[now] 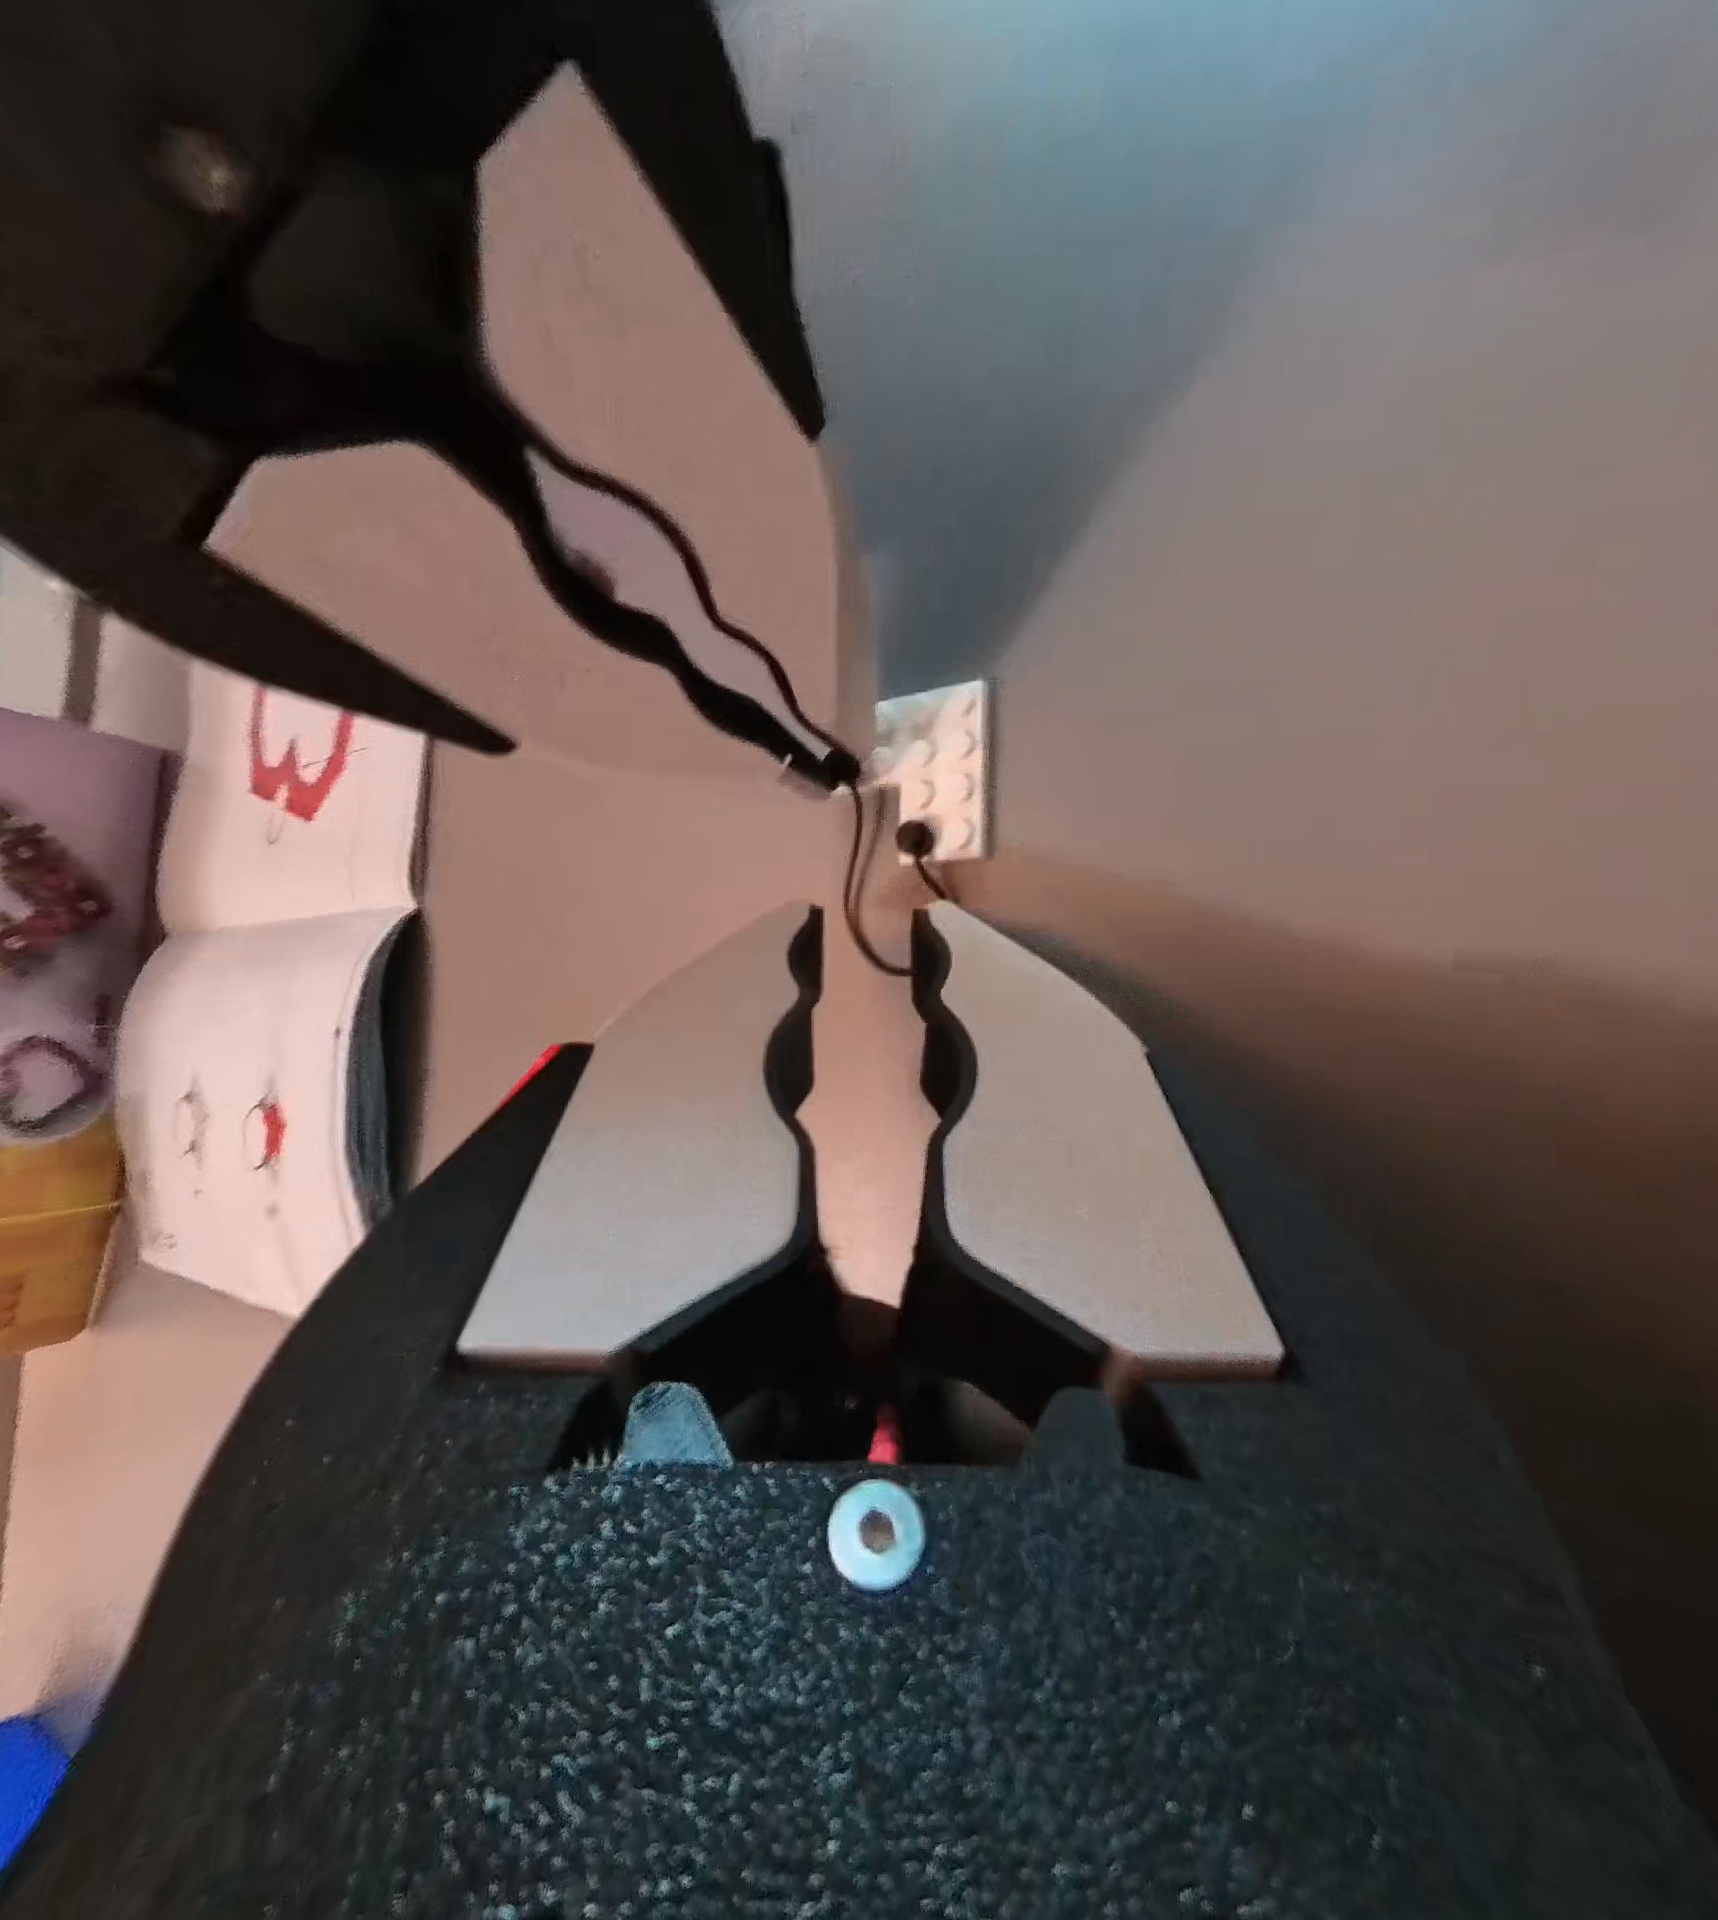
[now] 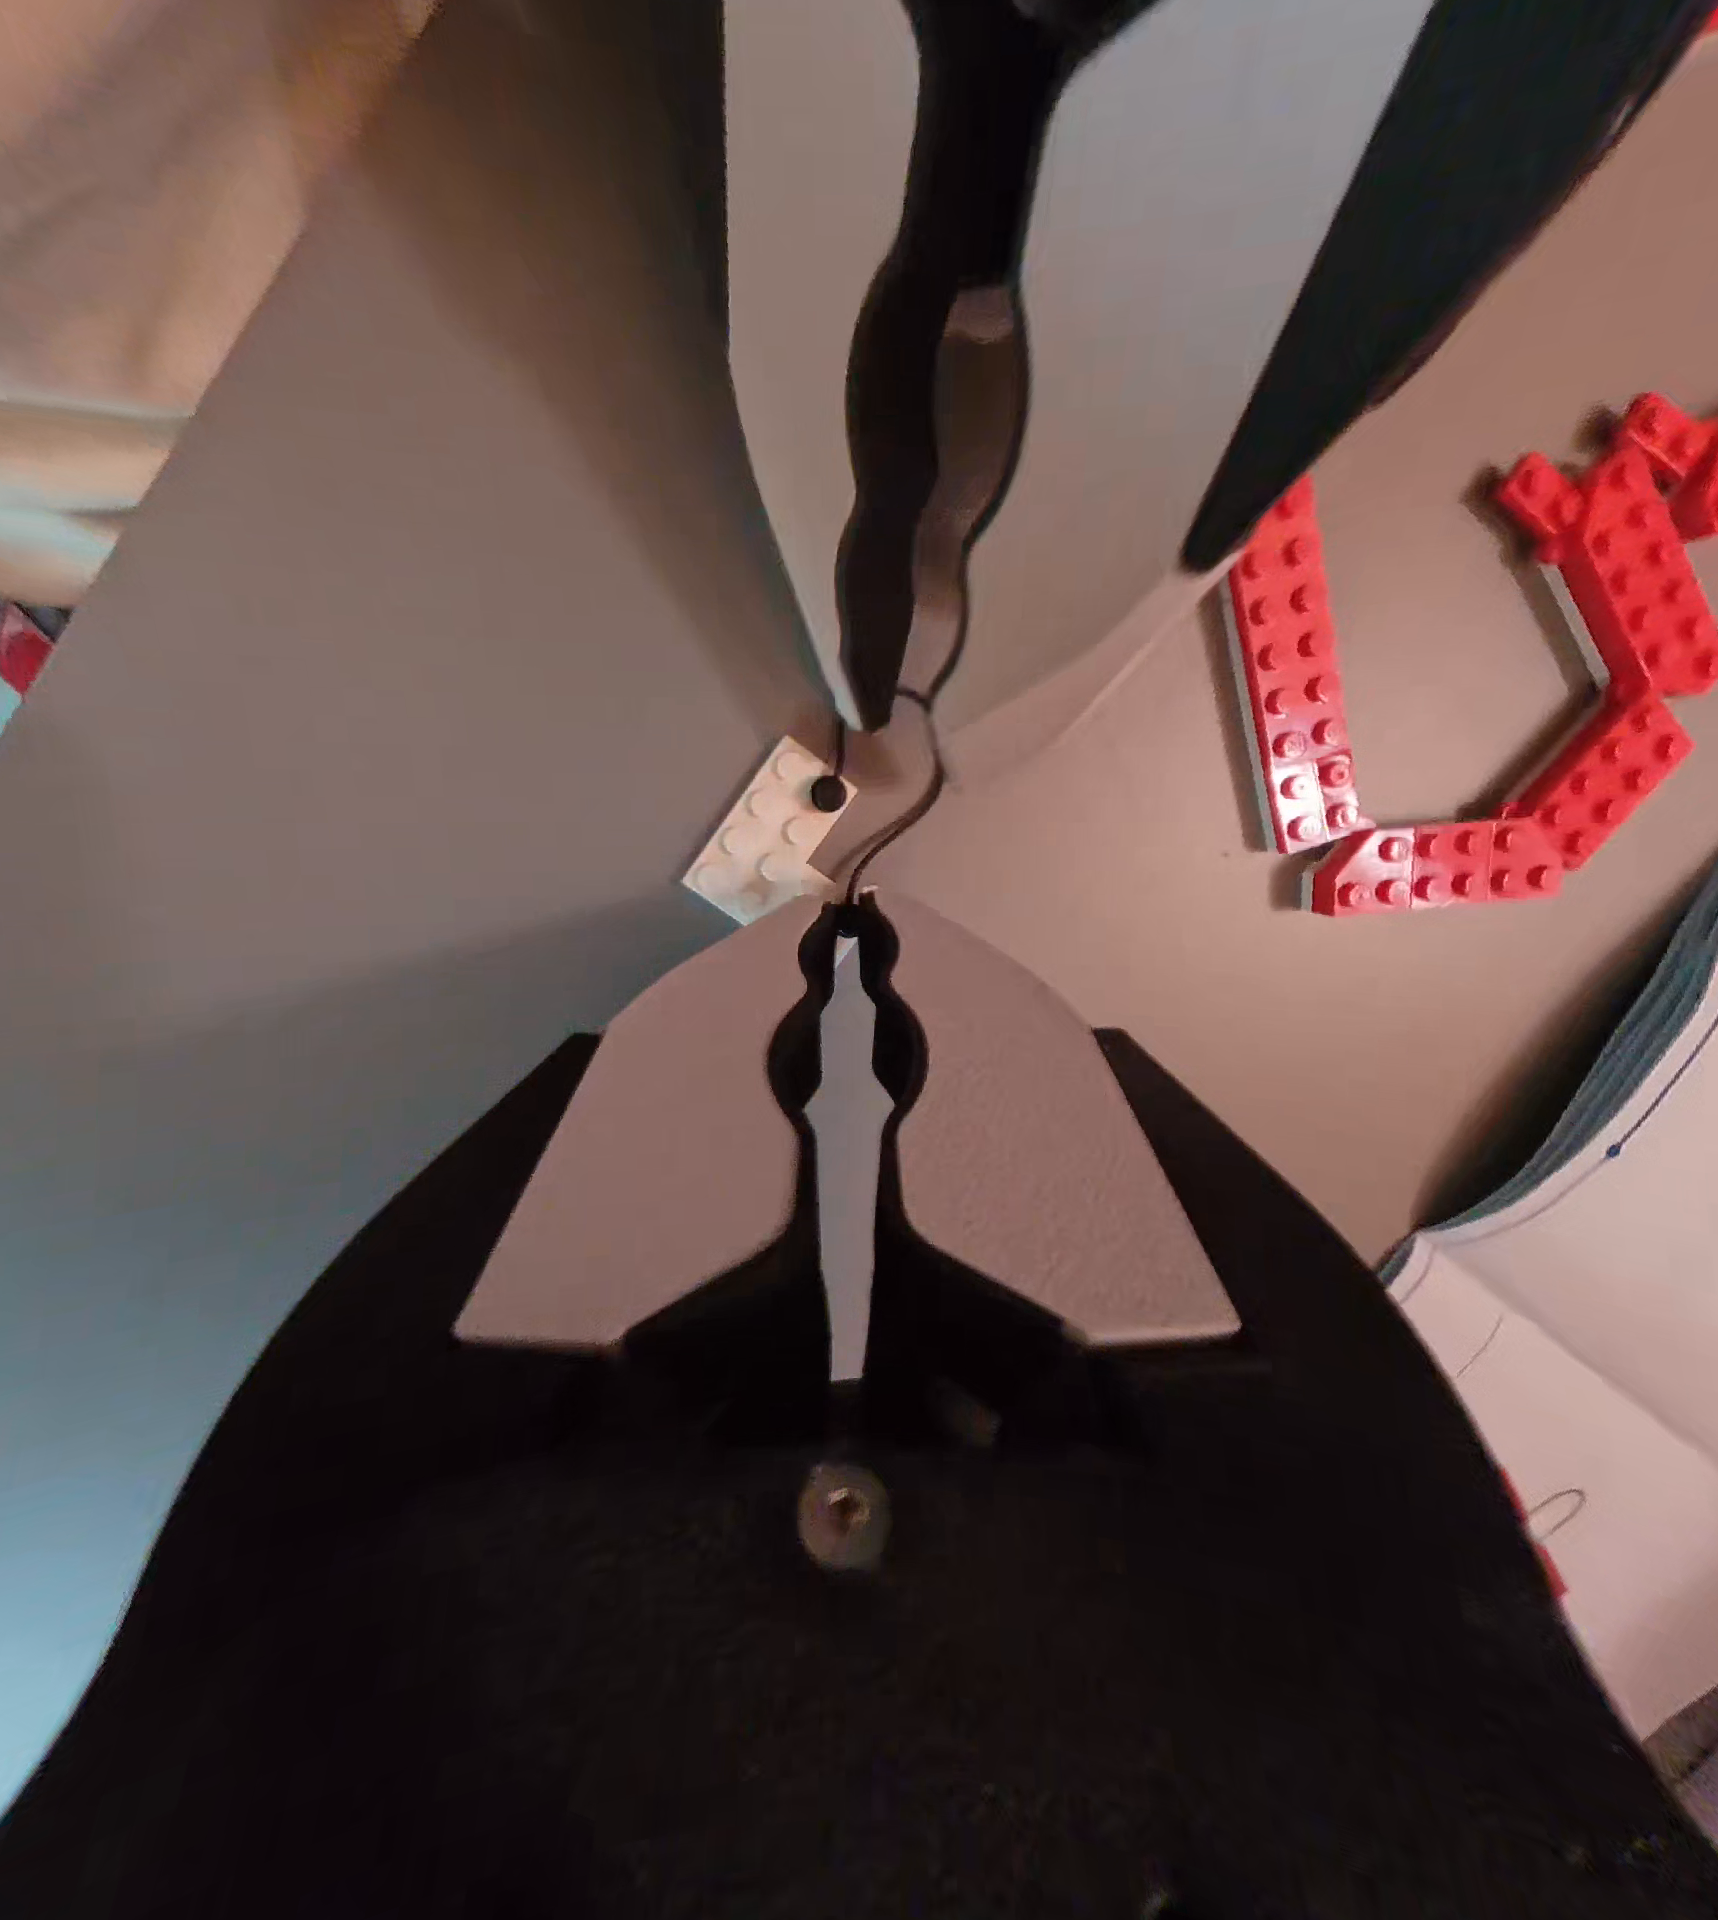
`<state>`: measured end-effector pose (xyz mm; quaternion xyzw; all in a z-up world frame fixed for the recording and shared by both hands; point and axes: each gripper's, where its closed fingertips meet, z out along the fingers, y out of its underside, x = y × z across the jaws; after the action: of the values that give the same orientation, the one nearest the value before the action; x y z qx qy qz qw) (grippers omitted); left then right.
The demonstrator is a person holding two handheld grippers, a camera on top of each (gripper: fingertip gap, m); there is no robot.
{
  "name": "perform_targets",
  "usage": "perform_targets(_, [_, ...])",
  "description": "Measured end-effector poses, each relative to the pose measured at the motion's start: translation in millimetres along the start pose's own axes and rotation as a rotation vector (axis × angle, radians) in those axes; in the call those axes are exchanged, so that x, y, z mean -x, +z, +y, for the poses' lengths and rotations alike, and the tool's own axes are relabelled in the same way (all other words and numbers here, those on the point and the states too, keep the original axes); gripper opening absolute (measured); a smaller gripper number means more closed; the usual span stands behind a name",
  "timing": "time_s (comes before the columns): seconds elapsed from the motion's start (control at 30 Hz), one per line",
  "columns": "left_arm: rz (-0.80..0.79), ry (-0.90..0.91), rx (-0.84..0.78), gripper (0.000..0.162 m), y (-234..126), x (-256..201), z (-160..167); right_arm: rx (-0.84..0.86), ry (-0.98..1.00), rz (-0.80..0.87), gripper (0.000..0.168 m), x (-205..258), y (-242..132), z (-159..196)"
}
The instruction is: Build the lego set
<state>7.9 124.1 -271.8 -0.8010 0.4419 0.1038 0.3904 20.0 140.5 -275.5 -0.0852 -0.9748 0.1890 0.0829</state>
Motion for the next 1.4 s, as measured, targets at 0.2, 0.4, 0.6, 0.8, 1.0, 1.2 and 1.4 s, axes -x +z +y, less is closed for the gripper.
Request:
perform_targets(0.2, [0.091, -0.056, -0.005, 0.002, 5.5, -13.2, -9.6, -0.033, 0.110, 0.027, 0.004, -2.3, 0.8, -1.2])
perform_targets(0.4, [0.121, -0.137, -0.043, 0.001, 9.5, -16.5, -17.0, -0.069, 0.443, 0.117, 0.002, -4.4, 0.7, -0.9])
perform_targets(0.6, [0.106, -0.103, -0.048, 0.002, 11.3, -16.1, -19.6, -0.046, 0.571, 0.148, 0.000, -1.2, 6.8, -4.9])
perform_targets(0.8, [0.083, -0.088, -0.024, 0.009, 4.7, -11.1, -9.6, -0.059, 0.611, 0.100, 0.011, -7.8, -13.6, 0.0])
perform_targets(1.0, [0.080, -0.112, -0.040, 0.009, 7.1, -9.7, -10.9, 0.019, 0.600, 0.063, 0.009, -3.7, -0.9, 4.9])
perform_targets(1.2, [0.100, -0.111, -0.060, 0.006, 8.8, -11.4, -12.9, 0.012, 0.584, 0.045, 0.006, -4.6, 0.7, 3.1])
perform_targets(1.4, [0.111, -0.114, -0.074, 0.005, 10.1, -11.8, -14.4, 0.038, 0.478, -0.026, 0.006, -2.7, 2.5, -0.2])
